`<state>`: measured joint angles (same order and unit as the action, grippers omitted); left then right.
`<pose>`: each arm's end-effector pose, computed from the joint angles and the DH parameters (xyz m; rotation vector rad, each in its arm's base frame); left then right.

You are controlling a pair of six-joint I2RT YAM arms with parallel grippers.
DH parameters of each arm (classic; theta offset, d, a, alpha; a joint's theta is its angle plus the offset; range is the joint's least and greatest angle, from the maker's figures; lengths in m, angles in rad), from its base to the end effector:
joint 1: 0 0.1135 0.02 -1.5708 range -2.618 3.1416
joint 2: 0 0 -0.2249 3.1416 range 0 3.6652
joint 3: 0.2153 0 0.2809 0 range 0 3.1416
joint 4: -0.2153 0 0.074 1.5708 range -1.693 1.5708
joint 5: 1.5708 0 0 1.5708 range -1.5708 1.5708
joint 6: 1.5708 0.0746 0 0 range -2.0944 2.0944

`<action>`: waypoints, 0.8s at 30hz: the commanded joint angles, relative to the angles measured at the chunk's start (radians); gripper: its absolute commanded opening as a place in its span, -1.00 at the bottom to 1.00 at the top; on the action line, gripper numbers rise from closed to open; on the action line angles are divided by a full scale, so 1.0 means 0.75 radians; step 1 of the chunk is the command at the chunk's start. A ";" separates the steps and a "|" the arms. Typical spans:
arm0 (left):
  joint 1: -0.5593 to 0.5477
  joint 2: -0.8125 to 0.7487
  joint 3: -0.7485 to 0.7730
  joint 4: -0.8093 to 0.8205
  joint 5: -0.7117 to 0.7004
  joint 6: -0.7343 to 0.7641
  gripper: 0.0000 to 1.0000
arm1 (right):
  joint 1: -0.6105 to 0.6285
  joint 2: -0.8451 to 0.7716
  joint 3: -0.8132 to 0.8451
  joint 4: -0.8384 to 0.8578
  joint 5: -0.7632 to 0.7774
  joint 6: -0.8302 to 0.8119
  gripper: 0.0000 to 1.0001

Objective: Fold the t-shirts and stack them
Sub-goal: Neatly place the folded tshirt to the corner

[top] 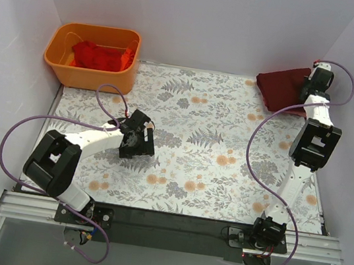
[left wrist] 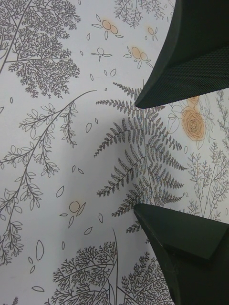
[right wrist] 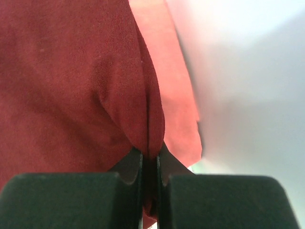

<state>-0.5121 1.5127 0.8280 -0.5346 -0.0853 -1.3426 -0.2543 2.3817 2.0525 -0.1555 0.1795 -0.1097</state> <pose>0.2721 -0.1456 0.0717 -1.1673 2.5942 -0.3313 0.5701 -0.1620 0.1678 0.2616 2.0556 -0.4092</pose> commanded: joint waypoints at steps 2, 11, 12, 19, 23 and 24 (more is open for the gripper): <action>0.008 -0.019 0.009 -0.023 0.001 -0.016 0.61 | -0.043 -0.097 -0.037 0.121 0.204 0.077 -0.97; 0.008 -0.064 -0.002 -0.015 0.009 -0.020 0.61 | -0.027 -0.253 -0.204 0.128 0.262 0.167 -0.18; 0.008 -0.076 0.000 -0.013 0.005 -0.018 0.62 | -0.023 -0.302 -0.223 0.128 0.266 0.161 -0.09; 0.010 -0.231 0.064 -0.079 -0.058 0.015 0.64 | 0.012 -0.586 -0.433 0.075 0.311 0.238 0.28; 0.008 -0.372 0.119 -0.130 -0.130 0.035 0.66 | 0.016 -0.809 -0.577 -0.030 0.199 0.312 0.33; 0.010 -0.403 0.125 -0.138 -0.152 0.039 0.67 | 0.016 -0.912 -0.634 -0.087 0.168 0.332 0.36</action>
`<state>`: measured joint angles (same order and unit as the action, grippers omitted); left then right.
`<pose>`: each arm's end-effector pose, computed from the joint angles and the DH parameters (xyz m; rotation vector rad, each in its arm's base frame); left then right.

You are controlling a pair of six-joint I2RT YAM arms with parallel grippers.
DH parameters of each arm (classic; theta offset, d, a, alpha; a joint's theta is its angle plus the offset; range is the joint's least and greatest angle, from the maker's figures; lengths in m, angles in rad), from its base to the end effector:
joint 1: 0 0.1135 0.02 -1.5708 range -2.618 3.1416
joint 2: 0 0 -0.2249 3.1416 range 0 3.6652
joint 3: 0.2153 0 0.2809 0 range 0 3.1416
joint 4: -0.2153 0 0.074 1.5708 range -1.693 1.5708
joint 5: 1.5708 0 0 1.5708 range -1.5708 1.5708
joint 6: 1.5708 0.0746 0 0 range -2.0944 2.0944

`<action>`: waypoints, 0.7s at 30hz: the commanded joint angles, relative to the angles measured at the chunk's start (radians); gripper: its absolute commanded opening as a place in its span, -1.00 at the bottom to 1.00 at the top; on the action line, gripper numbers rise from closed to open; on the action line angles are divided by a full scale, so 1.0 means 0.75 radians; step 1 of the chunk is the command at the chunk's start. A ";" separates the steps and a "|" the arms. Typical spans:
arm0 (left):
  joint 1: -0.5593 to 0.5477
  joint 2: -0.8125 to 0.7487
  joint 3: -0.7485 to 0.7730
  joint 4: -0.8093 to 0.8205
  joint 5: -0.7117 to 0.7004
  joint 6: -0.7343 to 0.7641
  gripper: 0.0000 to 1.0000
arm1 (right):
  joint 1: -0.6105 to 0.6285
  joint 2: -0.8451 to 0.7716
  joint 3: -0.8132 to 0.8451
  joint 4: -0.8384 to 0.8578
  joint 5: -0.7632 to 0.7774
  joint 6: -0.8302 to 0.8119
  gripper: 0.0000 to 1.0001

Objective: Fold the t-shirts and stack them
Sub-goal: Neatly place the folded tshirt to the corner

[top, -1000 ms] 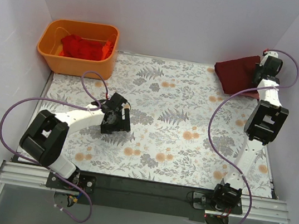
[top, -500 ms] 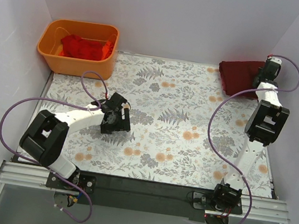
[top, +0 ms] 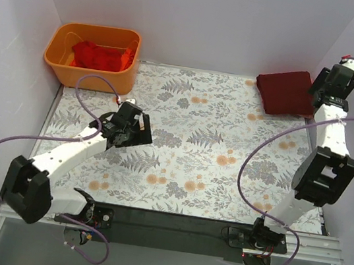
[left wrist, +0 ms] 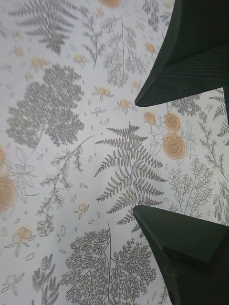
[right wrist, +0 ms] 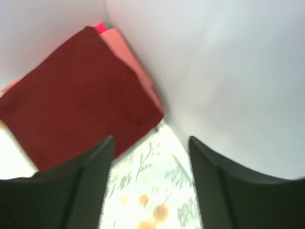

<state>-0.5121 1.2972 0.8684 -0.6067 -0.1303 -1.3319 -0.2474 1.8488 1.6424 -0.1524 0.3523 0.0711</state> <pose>0.2743 -0.1431 0.1432 -1.1105 2.4357 -0.4793 0.4760 -0.1468 0.2817 0.5380 1.8569 -0.4573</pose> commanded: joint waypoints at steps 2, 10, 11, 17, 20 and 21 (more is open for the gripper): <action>0.008 -0.224 0.082 -0.074 -0.115 0.027 0.69 | 0.007 -0.374 -0.142 -0.150 -0.162 0.132 0.48; 0.008 -0.566 0.161 -0.209 -0.311 0.021 0.78 | 0.007 -1.023 -0.469 -0.392 -0.551 0.212 0.97; 0.008 -0.590 0.171 -0.226 -0.337 0.021 0.82 | 0.007 -1.084 -0.500 -0.424 -0.576 0.220 0.97; 0.008 -0.786 0.204 -0.342 -0.509 0.007 0.88 | 0.260 -1.562 -0.725 -0.541 -0.403 0.251 0.97; 0.010 -0.897 0.147 -0.353 -0.558 0.027 0.96 | 0.378 -1.771 -0.825 -0.566 -0.274 0.200 0.97; 0.008 -0.921 0.131 -0.355 -0.595 0.029 0.97 | 0.399 -1.824 -0.890 -0.572 -0.235 0.185 0.97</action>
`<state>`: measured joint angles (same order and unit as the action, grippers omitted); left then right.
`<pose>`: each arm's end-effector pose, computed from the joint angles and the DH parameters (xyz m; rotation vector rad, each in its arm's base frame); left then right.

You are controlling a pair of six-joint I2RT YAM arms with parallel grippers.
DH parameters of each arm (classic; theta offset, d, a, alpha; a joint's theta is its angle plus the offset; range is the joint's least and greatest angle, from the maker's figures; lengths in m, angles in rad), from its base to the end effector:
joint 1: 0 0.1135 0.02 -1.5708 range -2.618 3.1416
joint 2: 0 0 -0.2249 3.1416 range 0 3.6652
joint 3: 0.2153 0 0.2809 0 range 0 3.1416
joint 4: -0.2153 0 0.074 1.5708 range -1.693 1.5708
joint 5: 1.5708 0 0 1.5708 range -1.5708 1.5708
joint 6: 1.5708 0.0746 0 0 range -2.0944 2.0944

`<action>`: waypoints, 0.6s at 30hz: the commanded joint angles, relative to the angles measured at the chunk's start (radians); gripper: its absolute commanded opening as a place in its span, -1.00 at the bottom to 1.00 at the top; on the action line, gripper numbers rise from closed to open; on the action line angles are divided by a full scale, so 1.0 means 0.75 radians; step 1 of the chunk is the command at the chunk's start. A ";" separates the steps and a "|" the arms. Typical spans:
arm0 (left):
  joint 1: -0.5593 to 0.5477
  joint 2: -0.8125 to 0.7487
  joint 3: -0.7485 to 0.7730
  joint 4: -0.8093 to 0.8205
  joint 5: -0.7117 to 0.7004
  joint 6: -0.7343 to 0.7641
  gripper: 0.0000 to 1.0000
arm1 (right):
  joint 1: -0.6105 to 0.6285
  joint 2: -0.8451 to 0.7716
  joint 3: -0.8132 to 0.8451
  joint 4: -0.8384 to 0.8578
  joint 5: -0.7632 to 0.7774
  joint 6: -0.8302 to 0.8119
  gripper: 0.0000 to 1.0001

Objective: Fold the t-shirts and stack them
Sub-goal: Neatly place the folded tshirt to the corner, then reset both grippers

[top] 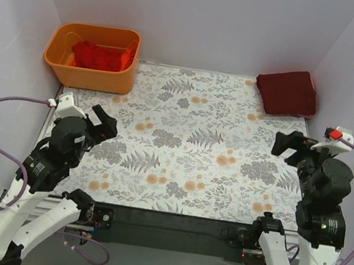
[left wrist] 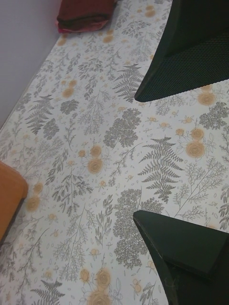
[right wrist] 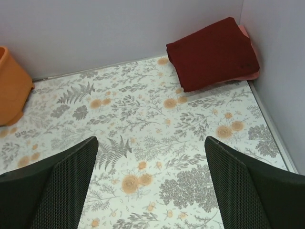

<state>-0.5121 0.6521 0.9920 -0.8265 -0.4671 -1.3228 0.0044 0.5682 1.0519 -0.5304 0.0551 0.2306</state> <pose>0.1945 -0.0708 0.3323 -1.0778 1.7672 -0.6837 0.1938 -0.0033 0.4083 0.2250 1.6034 0.1368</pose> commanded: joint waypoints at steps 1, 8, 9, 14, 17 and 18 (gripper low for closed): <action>0.008 -0.110 -0.054 -0.058 -0.156 0.017 0.96 | 0.098 -0.168 -0.132 -0.066 0.198 -0.064 0.97; 0.008 -0.250 -0.161 0.042 -0.199 -0.024 0.96 | 0.121 -0.436 -0.318 0.049 0.268 -0.146 0.97; 0.008 -0.256 -0.183 0.053 -0.199 -0.032 0.96 | 0.125 -0.441 -0.329 0.055 0.266 -0.152 0.97; 0.008 -0.311 -0.273 0.067 -0.206 -0.108 0.96 | 0.150 -0.449 -0.382 0.085 0.288 -0.166 0.97; 0.010 -0.354 -0.335 0.087 -0.208 -0.116 0.96 | 0.162 -0.461 -0.406 0.096 0.289 -0.170 0.97; 0.008 -0.368 -0.345 0.100 -0.212 -0.114 0.96 | 0.166 -0.463 -0.415 0.098 0.289 -0.172 0.97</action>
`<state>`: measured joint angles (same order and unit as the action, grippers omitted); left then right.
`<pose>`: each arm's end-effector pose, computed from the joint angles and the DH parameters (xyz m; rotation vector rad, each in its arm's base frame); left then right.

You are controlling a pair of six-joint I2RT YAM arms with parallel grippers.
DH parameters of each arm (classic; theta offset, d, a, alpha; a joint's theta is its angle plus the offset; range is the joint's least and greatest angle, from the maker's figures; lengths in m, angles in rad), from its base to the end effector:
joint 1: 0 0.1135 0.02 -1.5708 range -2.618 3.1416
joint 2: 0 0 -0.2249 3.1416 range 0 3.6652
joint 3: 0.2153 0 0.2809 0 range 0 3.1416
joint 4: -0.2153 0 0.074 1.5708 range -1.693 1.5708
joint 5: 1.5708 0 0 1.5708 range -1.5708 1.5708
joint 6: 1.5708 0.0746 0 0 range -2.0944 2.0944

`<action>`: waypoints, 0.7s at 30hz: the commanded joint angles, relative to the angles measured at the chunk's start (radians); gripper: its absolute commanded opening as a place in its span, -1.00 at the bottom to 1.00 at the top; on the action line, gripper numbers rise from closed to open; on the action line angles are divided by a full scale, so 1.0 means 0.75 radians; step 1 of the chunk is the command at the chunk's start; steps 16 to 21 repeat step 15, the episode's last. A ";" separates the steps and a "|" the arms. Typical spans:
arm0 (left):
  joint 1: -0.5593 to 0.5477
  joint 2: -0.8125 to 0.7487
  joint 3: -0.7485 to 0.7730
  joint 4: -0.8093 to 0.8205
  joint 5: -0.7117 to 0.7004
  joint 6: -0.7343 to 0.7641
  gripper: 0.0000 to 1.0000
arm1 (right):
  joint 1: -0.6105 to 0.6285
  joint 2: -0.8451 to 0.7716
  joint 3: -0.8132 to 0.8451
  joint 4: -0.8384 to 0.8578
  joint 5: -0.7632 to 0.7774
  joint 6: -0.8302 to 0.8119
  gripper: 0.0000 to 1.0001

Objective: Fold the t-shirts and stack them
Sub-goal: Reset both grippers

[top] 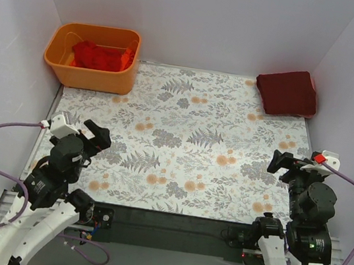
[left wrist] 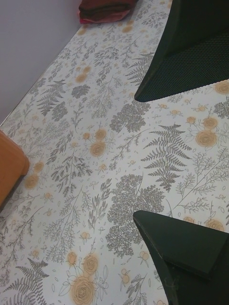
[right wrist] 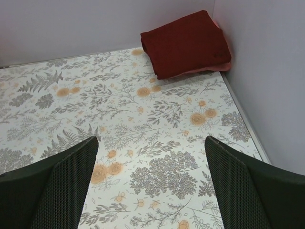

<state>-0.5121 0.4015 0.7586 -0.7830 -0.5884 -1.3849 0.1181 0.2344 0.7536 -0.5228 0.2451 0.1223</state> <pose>0.1711 -0.0487 0.2973 -1.1665 1.6024 -0.6750 0.1571 0.0004 0.3535 0.1951 1.5622 -0.0044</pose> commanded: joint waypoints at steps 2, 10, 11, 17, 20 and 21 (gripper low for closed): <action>0.008 -0.040 -0.060 0.050 -0.060 -0.037 0.96 | 0.018 -0.028 -0.037 0.096 0.035 -0.030 0.97; 0.008 -0.055 -0.134 0.076 -0.087 -0.088 0.96 | 0.037 -0.030 -0.066 0.114 0.045 -0.046 0.97; 0.008 -0.057 -0.138 0.083 -0.087 -0.090 0.96 | 0.037 -0.028 -0.068 0.114 0.043 -0.046 0.97; 0.008 -0.051 -0.150 0.105 -0.093 -0.084 0.96 | 0.039 -0.028 -0.086 0.126 0.035 -0.038 0.97; 0.008 -0.051 -0.150 0.105 -0.093 -0.084 0.96 | 0.039 -0.028 -0.086 0.126 0.035 -0.038 0.97; 0.008 -0.051 -0.150 0.105 -0.093 -0.084 0.96 | 0.039 -0.028 -0.086 0.126 0.035 -0.038 0.97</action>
